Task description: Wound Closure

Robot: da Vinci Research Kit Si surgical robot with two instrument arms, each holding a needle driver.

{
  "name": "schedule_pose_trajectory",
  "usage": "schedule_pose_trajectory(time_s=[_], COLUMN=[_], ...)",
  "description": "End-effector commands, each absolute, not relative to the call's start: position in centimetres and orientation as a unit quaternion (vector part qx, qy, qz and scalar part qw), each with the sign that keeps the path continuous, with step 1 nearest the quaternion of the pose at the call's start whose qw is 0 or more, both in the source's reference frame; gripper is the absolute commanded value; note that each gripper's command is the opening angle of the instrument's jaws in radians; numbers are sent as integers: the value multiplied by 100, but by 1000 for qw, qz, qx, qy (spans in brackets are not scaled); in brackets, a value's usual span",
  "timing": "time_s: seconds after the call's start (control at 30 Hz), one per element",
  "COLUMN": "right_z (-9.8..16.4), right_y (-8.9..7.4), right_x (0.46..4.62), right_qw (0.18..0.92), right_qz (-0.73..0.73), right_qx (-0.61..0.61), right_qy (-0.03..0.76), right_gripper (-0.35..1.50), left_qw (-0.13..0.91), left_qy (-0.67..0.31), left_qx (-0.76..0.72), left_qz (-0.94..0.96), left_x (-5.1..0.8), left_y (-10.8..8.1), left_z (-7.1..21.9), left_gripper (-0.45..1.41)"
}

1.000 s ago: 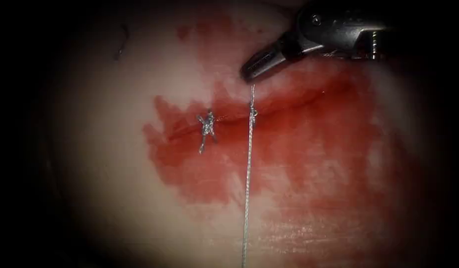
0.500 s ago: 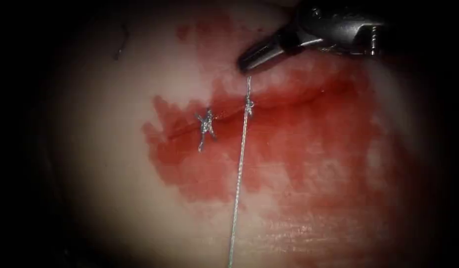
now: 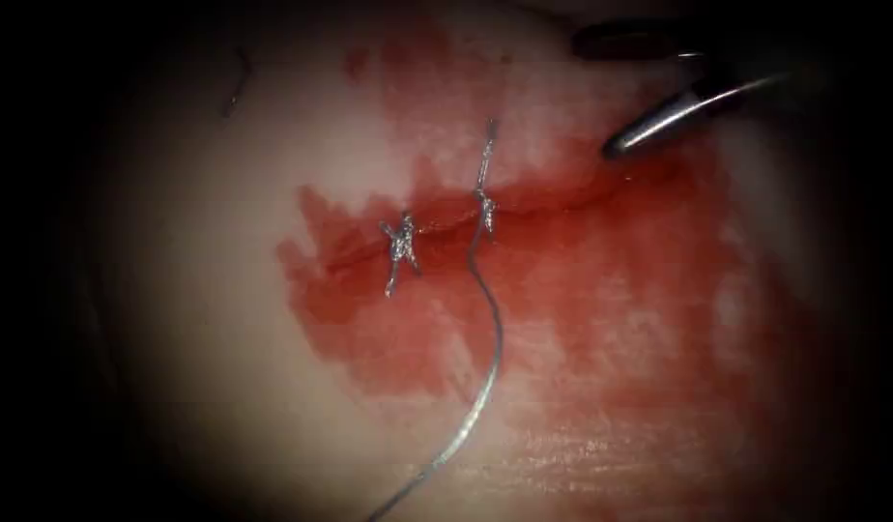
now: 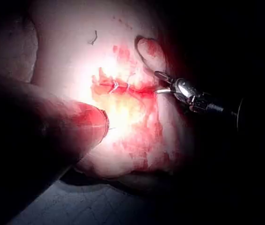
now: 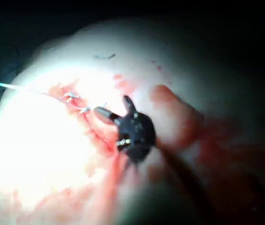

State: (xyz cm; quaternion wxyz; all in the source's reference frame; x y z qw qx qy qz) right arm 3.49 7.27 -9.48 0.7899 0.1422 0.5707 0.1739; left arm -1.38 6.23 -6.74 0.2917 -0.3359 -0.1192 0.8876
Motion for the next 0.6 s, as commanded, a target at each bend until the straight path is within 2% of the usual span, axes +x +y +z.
schedule_pose_trajectory(time_s=[0.03,0.2,0.3,0.33,0.37,0.6], right_z=[-953,-960,-962,-963,-963,-948], right_y=[716,716,735,737,737,706], right_x=[371,396,397,399,406,452], right_qw=[787,784,782,783,776,792], right_qz=[170,161,161,161,149,80], right_qx=[144,131,98,95,107,168], right_qy=[576,585,594,593,604,581], right_gripper=[116,105,51,22,-35,-35], left_qw=[288,276,268,266,261,250], left_qy=[-109,-94,-86,-84,-80,-74], left_qx=[-330,-327,-322,-321,-319,-317], left_qz=[892,899,904,905,907,912], left_x=[-138,-130,-126,-126,-125,-127], left_y=[636,656,660,660,663,680], left_z=[-669,-670,-665,-664,-663,-663], left_gripper=[-35,-35,-35,-35,-35,-35])
